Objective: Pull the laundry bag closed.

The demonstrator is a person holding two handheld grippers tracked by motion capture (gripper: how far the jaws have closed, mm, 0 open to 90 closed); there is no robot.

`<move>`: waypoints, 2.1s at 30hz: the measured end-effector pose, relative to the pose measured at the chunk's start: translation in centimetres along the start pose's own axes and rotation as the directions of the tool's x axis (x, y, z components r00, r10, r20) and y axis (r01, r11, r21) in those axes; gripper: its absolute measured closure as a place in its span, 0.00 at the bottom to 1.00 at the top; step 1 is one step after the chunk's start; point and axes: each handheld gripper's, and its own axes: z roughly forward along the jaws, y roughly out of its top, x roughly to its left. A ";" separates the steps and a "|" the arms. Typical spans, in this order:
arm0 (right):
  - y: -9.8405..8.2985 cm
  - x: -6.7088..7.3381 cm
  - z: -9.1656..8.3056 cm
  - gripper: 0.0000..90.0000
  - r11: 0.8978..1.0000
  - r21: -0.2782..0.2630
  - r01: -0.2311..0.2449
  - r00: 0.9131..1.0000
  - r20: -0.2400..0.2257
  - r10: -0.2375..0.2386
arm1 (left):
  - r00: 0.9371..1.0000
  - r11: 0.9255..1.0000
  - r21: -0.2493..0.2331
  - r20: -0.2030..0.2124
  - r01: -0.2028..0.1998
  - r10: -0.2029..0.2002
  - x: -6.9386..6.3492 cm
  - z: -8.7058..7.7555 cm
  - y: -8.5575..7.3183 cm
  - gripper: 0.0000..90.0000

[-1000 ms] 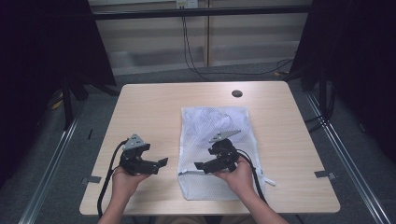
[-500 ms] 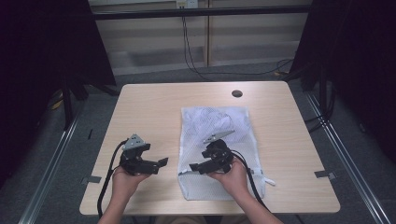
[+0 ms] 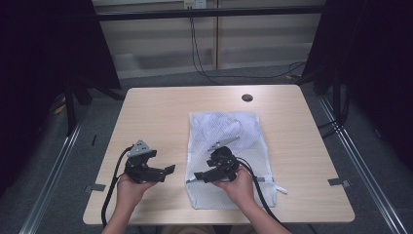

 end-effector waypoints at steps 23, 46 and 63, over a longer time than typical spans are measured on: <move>0.1 0.0 1.3 0.51 0.995 0.059 -0.075 0.994 -0.075 0.079 | 1.000 1.000 0.001 -0.009 0.009 -0.009 0.2 0.0 -0.1 0.06; 0.3 0.5 3.2 0.68 0.988 0.105 -0.111 0.984 -0.128 0.124 | 1.000 1.000 0.000 -0.010 0.015 -0.015 0.3 0.0 0.0 0.06; 0.6 0.9 3.8 0.77 0.983 0.135 -0.122 0.980 -0.140 0.141 | 1.000 1.000 -0.002 -0.014 0.017 -0.017 0.4 0.0 0.0 0.06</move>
